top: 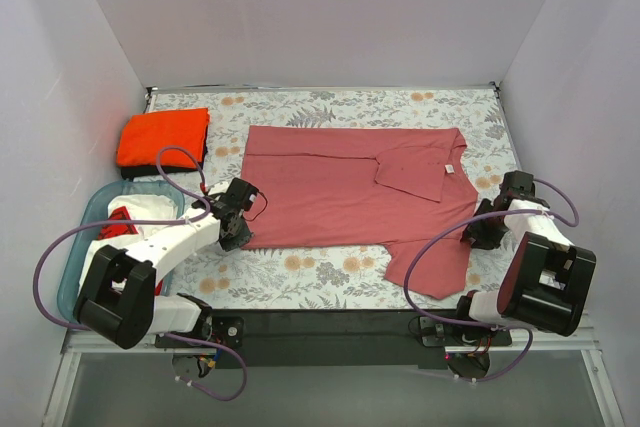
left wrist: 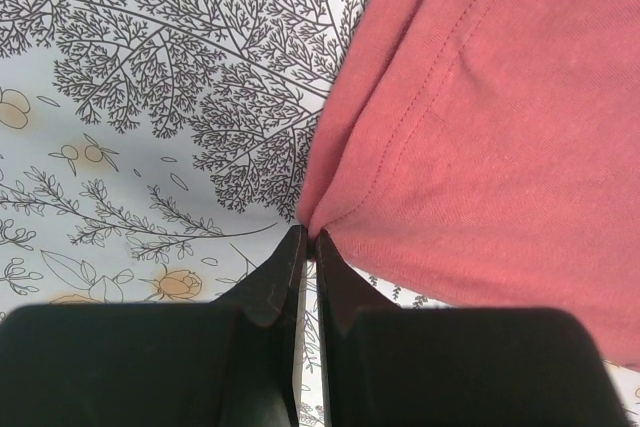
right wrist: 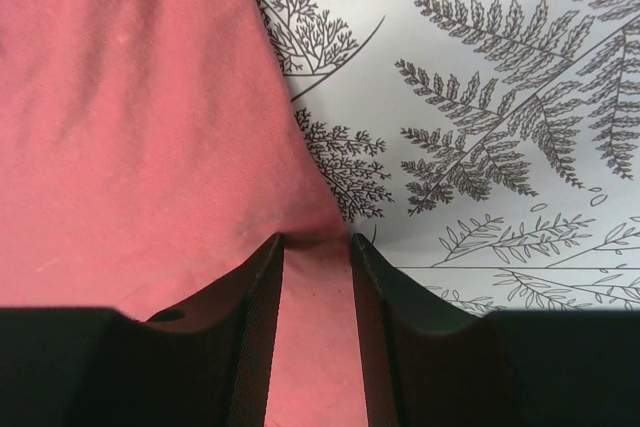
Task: Fold and stack the t-shirts
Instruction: Fold the tshirt
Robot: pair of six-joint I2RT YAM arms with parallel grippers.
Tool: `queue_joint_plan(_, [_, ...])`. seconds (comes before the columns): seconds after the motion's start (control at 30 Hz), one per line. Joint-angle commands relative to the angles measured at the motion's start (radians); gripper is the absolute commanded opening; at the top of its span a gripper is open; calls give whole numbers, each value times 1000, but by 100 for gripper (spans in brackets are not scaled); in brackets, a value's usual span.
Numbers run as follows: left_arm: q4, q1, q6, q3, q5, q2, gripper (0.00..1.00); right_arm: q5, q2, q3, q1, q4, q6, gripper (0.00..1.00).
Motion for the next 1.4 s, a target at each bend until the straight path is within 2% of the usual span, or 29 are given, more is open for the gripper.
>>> queue_joint_plan(0.0, [10,9,5,-4,-43,-34,0,-10,17,-12,-5,25,-8,40])
queue_joint_plan(0.17, [5,9,-1,-4,-48,-35,0,-2,21,-22,-6,48,-9,40])
queue_joint_plan(0.2, [4,9,-4,-4,-51,-38,0,-2,18,-24,-6,51,-11,33])
queue_joint_plan(0.27, [-1,9,-10,-4,-62,-47,0,-4,17,-25,-6,54,-8,26])
queue_joint_plan(0.3, [-2,9,-13,-3,-63,-53,0,-5,15,-25,-6,53,-6,13])
queue_joint_plan(0.37, [-13,14,-20,-3,-60,-64,0,-11,-4,-21,-6,42,0,1])
queue_joint_plan(0.7, [-45,77,6,109,-13,-89,0,-43,-55,154,-5,-73,-2,1])
queue_joint_plan(1.1, [-1,192,97,385,0,225,0,-108,153,435,26,-116,-17,1])
queue_joint_plan(1.37, [50,215,128,496,-16,390,0,-99,339,570,78,-133,-26,1])
